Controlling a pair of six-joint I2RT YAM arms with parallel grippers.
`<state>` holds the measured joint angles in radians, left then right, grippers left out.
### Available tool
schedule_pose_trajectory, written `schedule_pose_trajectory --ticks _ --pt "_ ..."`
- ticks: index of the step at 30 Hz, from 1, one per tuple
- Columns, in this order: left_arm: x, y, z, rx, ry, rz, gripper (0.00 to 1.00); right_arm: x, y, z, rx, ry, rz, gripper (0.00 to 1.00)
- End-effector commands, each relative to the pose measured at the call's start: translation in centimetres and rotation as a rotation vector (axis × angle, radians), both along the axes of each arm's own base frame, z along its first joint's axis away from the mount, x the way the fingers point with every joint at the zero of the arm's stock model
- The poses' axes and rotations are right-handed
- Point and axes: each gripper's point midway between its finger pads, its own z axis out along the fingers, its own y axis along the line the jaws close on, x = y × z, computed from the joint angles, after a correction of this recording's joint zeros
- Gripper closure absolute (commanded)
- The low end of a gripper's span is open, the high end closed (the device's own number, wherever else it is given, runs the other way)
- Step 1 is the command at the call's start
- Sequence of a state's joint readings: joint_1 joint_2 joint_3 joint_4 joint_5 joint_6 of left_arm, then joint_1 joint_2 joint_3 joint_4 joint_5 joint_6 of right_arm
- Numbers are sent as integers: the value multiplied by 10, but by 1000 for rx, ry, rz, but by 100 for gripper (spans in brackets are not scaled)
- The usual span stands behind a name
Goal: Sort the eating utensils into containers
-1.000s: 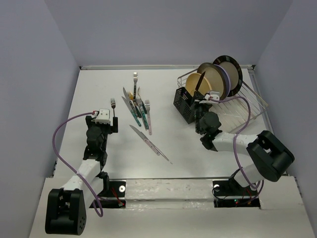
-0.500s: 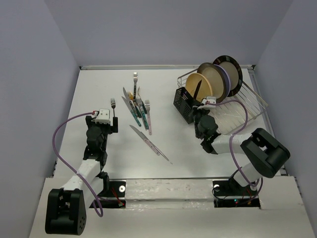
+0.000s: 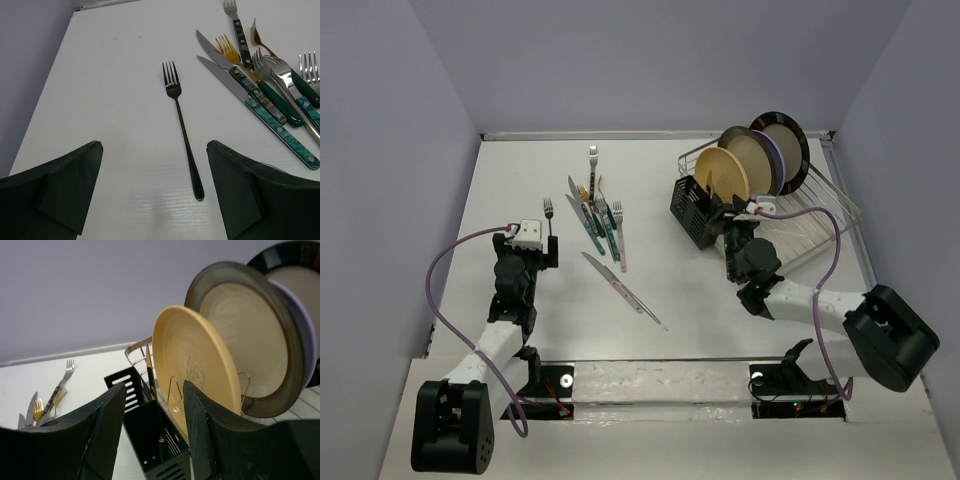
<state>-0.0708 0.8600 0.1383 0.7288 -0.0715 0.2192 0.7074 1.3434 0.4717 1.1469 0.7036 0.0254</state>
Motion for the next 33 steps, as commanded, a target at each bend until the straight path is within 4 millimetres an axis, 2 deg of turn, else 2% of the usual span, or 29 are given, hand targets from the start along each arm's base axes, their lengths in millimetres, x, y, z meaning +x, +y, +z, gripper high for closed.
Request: schedule_pose_trajectory --ticks 1,3,4,5,6,7,8,9,10,11,13,14,16,19,25,30,33 --pt "4 -1 21 -3 -85 -4 1 -20 7 54 -42 -89 34 45" --pt "4 -1 21 -3 -82 -4 1 -28 17 68 -107 -58 84 45" --pt "4 -1 21 -2 -85 -6 1 -34 36 95 -105 -85 160 46" --pt "4 -1 21 -3 -83 -6 1 -37 48 86 -161 -16 222 46" --pt "4 -1 21 -3 -85 -6 1 -40 63 88 -188 8 285 47" --pt "4 -1 22 -3 -86 -6 1 -49 91 111 -205 -10 416 47" --pt "4 -1 22 -3 -88 -6 1 -52 108 107 -228 35 486 47" --pt "3 -2 22 -3 -88 -7 1 -50 122 53 -356 230 544 46" --pt "3 -2 22 -3 -89 -7 1 -61 149 60 -364 270 657 45" --pt "3 -2 23 -4 -92 -7 1 -70 157 -5 -498 486 710 45" --pt "3 -2 23 -4 -92 -7 1 -84 170 -44 -602 623 753 44" --pt "3 -2 22 -4 -91 -7 1 -100 176 -60 -668 683 773 43" --pt "3 -2 22 -2 -91 -9 1 -111 183 -99 -717 798 776 43" --pt "2 -3 22 -1 -91 -13 1 -125 198 -119 -716 859 860 43" --pt "2 -3 22 -1 -94 -17 1 -142 222 -111 -683 846 942 48" --pt "5 0 21 -4 -86 4 1 -150 228 -139 -713 908 975 50" --pt "7 4 25 -16 -101 27 1 -149 234 -140 -718 907 991 52"
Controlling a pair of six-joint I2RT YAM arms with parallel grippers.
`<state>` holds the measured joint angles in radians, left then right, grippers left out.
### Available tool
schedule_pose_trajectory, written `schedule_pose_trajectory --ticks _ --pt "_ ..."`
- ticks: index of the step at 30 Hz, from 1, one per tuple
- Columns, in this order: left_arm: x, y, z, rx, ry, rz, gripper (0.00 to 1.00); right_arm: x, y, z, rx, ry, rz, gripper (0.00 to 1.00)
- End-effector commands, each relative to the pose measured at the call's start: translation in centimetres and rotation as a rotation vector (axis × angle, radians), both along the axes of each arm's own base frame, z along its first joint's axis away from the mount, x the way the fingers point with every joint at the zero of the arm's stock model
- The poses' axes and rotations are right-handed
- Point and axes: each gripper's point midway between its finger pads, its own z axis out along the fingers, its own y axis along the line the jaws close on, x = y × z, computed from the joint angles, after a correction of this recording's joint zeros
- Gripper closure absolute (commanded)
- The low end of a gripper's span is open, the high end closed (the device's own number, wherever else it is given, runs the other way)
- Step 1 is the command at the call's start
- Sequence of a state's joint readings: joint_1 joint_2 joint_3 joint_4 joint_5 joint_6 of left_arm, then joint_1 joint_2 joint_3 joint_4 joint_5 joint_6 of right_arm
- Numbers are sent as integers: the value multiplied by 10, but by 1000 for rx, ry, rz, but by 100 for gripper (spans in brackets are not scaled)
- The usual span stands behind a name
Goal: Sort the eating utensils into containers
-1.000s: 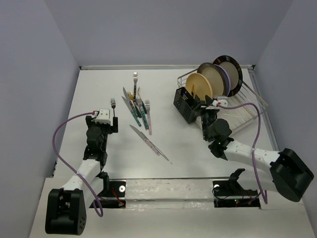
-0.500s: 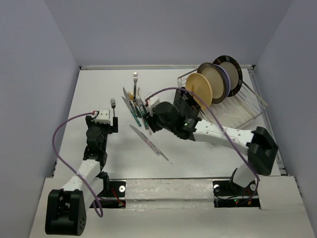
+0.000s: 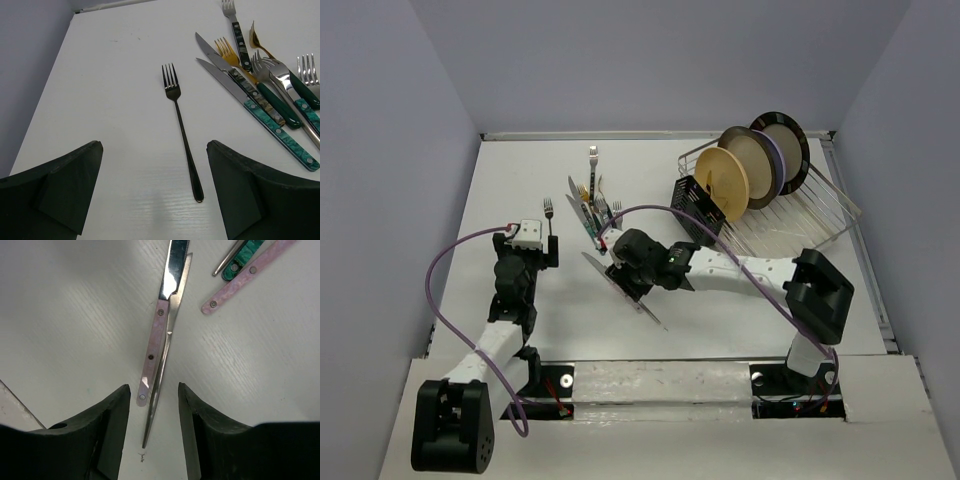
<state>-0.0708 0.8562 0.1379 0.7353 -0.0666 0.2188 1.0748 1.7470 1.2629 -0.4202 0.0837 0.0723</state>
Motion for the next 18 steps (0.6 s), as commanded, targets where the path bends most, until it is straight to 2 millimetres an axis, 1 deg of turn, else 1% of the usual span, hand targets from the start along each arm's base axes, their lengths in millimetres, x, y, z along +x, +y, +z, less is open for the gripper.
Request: schedule_pose_trajectory --ticks 1,2,3,5,6,7,8,9,10,11,12,14,15,16,17,18 --pt "8 2 21 -10 -81 3 1 -1 17 9 30 2 24 52" --pt "14 -9 17 0 -23 -100 1 2 15 15 36 -16 9 52" --pt "19 -13 15 0 20 -136 2 4 13 16 33 -29 -2 52" --pt "32 -2 16 3 110 -97 6 11 7 19 22 -67 -39 52" --pt "52 13 34 13 128 -17 9 12 4 17 19 -75 -54 52" --pt "51 17 21 12 237 11 10 15 0 21 18 -95 -77 52" --pt "54 18 17 15 296 11 11 17 -2 22 22 -101 -95 52" --pt "59 16 1 16 389 -4 12 18 -2 23 34 -105 -109 52" --pt "64 10 8 14 436 -30 13 18 -6 19 28 -108 -119 52" --pt "72 9 4 20 471 -30 13 18 -4 24 51 -116 -125 52" --pt "73 -3 -3 43 501 -56 12 19 -5 24 53 -120 -129 52" --pt "75 -14 -12 116 535 -41 9 19 -8 21 46 -123 -136 52" --pt "81 -17 -21 131 567 -42 3 19 -9 19 42 -124 -138 52" --pt "79 -22 -30 121 614 -59 1 20 -10 18 35 -127 -141 52" --pt "80 -22 -39 102 656 -61 1 21 -12 16 28 -132 -146 52" --pt "86 -23 -51 68 720 -61 1 21 -13 16 26 -132 -147 52"
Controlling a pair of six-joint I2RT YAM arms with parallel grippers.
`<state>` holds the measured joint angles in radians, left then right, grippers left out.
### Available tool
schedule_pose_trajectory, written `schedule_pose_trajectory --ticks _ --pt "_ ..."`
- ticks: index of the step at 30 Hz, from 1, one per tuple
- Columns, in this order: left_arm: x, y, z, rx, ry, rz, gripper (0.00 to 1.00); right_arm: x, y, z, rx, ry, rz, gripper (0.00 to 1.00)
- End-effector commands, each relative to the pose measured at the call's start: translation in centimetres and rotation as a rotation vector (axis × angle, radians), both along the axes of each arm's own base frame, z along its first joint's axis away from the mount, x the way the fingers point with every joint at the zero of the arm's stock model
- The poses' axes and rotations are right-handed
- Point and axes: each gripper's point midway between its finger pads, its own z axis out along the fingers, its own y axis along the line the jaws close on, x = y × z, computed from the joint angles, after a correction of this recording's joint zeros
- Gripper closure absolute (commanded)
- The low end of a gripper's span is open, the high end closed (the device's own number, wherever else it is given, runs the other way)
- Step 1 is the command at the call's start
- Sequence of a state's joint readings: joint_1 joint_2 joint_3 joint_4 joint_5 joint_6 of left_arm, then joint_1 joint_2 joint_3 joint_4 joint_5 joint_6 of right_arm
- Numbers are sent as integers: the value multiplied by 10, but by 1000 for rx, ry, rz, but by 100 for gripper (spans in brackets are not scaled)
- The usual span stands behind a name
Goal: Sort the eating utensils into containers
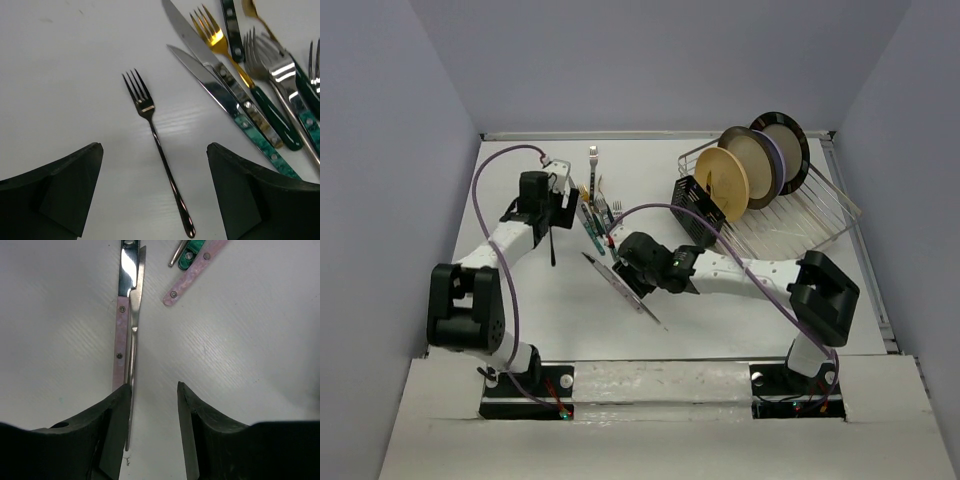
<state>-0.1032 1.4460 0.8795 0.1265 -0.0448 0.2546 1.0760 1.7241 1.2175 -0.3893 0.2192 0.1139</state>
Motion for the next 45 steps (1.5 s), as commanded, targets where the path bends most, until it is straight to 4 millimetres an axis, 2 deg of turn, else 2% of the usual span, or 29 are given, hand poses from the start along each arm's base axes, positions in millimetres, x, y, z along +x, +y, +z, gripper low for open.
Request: schedule_pose_trajectory --ticks 1,3,4,5,7,11,14,17,19,20,23,24,25,26,28,32,35,37,38,40,41,44,45 --pt "-7 3 -51 -7 270 23 1 5 2 16 46 -59 -33 52" --pt "-2 21 -68 -27 323 77 3 4 -1 13 38 -58 -37 52" --pt "4 24 -67 -40 315 92 4 4 -3 15 42 -61 -41 52" --pt "4 26 -74 -40 333 101 5 3 -5 15 38 -63 -44 52" --pt "7 20 -77 -52 340 86 7 4 -9 13 28 -71 -51 52" --pt "6 8 -97 -66 404 48 11 5 -14 11 14 -83 -62 52" --pt "-2 4 -119 -80 483 31 18 4 -18 12 13 -86 -68 52" --pt "-7 1 -126 -90 512 16 23 4 -22 11 7 -94 -74 52" --pt "-10 -3 -130 -116 543 -1 34 5 -24 14 7 -103 -79 52" --pt "-12 -2 -132 -134 558 -1 44 6 -25 15 6 -107 -80 52" --pt "-16 -3 -129 -185 582 -8 60 6 -26 19 16 -114 -85 52" --pt "-18 -3 -128 -186 581 -9 70 6 -26 21 19 -118 -87 52" --pt "-17 8 -126 -190 572 19 75 7 -27 22 20 -122 -92 52" --pt "-16 10 -122 -187 558 23 86 7 -28 22 19 -124 -93 52" --pt "-19 13 -124 -181 557 34 100 7 -28 25 27 -128 -95 52" --pt "-19 10 -121 -200 546 35 100 7 -31 29 32 -136 -101 52" --pt "-12 8 -105 -223 485 39 100 7 -34 35 51 -149 -117 53" --pt "-5 3 -82 -252 406 17 100 7 -32 40 75 -154 -118 53" --pt "-1 1 -63 -268 352 11 100 7 -29 46 114 -144 -112 53" --pt "3 -7 -43 -300 283 -26 100 11 -26 57 181 -129 -111 53" --pt "2 -12 -27 -313 240 -57 100 14 -22 69 259 -115 -102 54" --pt "4 -16 3 -317 145 -91 100 19 -17 94 392 -104 -85 54" --pt "1 -18 29 -308 66 -117 100 25 -19 113 478 -114 -95 54"
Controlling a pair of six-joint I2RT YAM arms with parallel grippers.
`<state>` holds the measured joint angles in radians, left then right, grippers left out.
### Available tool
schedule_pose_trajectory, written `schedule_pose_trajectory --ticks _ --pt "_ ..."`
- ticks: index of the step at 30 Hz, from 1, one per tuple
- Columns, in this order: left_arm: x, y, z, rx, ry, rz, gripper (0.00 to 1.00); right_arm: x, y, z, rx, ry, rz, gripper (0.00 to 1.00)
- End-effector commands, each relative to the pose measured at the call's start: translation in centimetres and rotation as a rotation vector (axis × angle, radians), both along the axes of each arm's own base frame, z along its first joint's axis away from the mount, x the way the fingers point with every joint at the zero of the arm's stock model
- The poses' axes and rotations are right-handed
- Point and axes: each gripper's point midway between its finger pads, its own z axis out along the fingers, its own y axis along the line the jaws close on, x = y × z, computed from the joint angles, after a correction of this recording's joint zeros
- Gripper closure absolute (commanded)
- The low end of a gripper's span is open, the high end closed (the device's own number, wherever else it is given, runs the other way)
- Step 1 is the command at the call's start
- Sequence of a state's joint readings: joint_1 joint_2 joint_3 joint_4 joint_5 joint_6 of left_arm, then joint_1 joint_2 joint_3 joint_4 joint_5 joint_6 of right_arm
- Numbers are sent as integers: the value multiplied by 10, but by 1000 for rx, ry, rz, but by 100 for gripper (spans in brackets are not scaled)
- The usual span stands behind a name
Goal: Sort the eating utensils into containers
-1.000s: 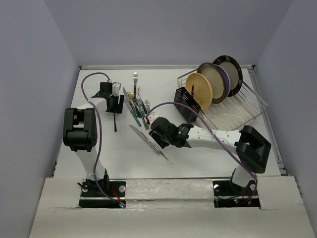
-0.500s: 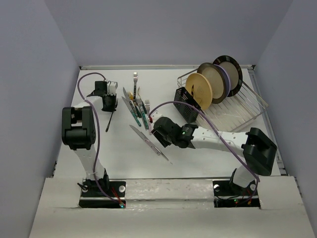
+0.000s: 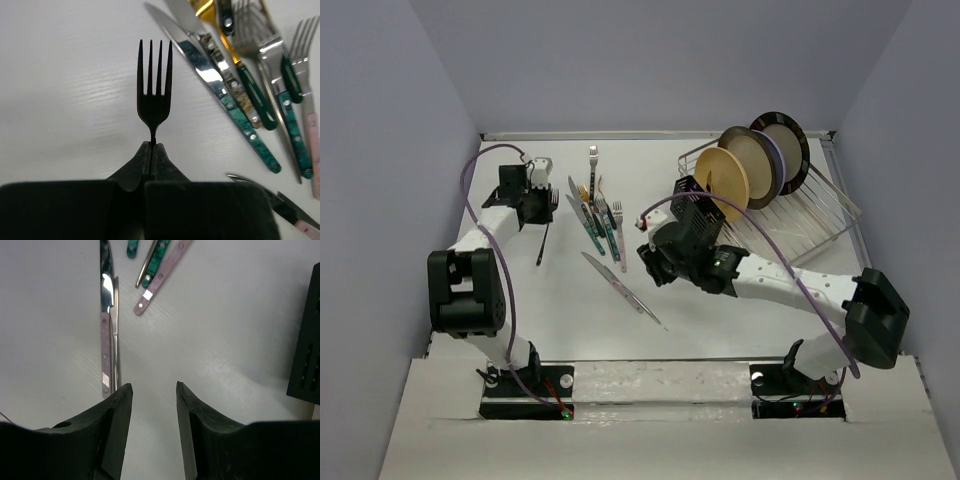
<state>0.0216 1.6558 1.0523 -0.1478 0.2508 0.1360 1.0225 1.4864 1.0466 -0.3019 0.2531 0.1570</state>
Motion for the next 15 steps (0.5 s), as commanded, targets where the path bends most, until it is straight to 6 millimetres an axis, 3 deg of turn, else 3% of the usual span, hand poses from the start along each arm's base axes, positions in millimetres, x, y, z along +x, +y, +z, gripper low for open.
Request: schedule_pose_trajectory --ticks 1,2,4,5,6,7,8,10,11,14,15 --pt "9 -14 83 -49 -271 -63 100 24 17 84 366 -85 9 54" --pt "6 -15 103 -41 -329 -75 100 25 18 95 416 -89 15 53" --pt "-2 -21 115 -30 -386 -105 100 33 26 131 530 -165 24 48" --pt "-8 -34 124 -22 -418 -153 100 33 31 144 562 -185 45 41" --pt "-14 -40 148 -19 -500 -177 100 35 38 158 599 -211 67 38" --pt "-21 -51 153 -27 -530 -222 100 41 49 174 629 -229 80 33" --pt "-30 -56 173 -30 -590 -240 100 38 60 183 661 -213 126 32" --pt "-42 -69 186 -44 -633 -279 100 42 75 213 737 -245 162 30" --pt "-49 -72 200 -55 -671 -286 100 47 86 218 778 -252 174 29" --pt "-62 -81 215 -84 -707 -312 100 56 101 237 854 -274 174 27" --pt "-65 -85 222 -104 -715 -322 100 63 109 234 879 -264 160 27"
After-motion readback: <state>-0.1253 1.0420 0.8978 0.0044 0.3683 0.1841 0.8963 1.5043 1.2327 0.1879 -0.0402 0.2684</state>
